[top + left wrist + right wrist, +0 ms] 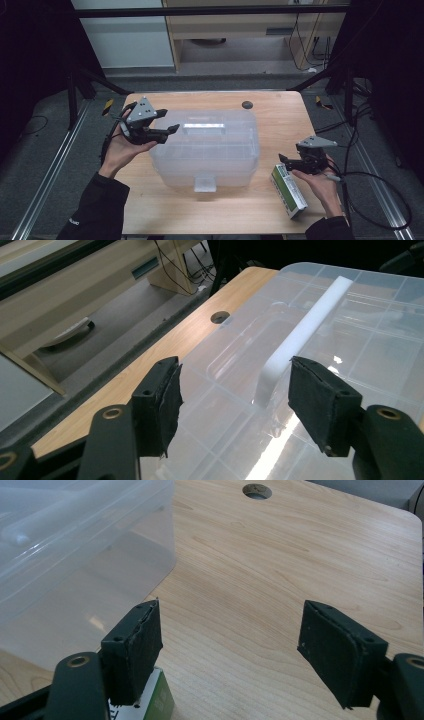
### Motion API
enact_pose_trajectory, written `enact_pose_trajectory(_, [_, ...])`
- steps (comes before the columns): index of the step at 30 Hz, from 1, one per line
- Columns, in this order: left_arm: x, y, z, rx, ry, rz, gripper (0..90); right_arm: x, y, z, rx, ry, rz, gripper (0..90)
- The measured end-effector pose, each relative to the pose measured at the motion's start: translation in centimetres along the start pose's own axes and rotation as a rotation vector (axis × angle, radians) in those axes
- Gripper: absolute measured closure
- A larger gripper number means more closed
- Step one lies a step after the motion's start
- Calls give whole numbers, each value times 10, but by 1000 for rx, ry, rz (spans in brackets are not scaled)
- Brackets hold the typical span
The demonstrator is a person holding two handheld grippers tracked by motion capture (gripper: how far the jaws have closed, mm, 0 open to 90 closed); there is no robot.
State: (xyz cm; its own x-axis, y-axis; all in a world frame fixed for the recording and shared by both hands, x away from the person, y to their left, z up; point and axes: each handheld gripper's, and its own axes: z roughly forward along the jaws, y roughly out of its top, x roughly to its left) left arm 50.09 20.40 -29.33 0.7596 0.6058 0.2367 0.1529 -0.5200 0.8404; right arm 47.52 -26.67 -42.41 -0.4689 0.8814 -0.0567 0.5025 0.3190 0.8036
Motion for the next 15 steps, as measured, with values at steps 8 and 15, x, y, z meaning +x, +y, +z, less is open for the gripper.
enact_pose_trajectory(8, [-5,2,5,24,-24,31,376,-1,-1,1,5,-1,0,254])
enact_pose_trajectory(15, [-12,3,10,42,-33,64,374,-1,-1,1,11,4,0,256])
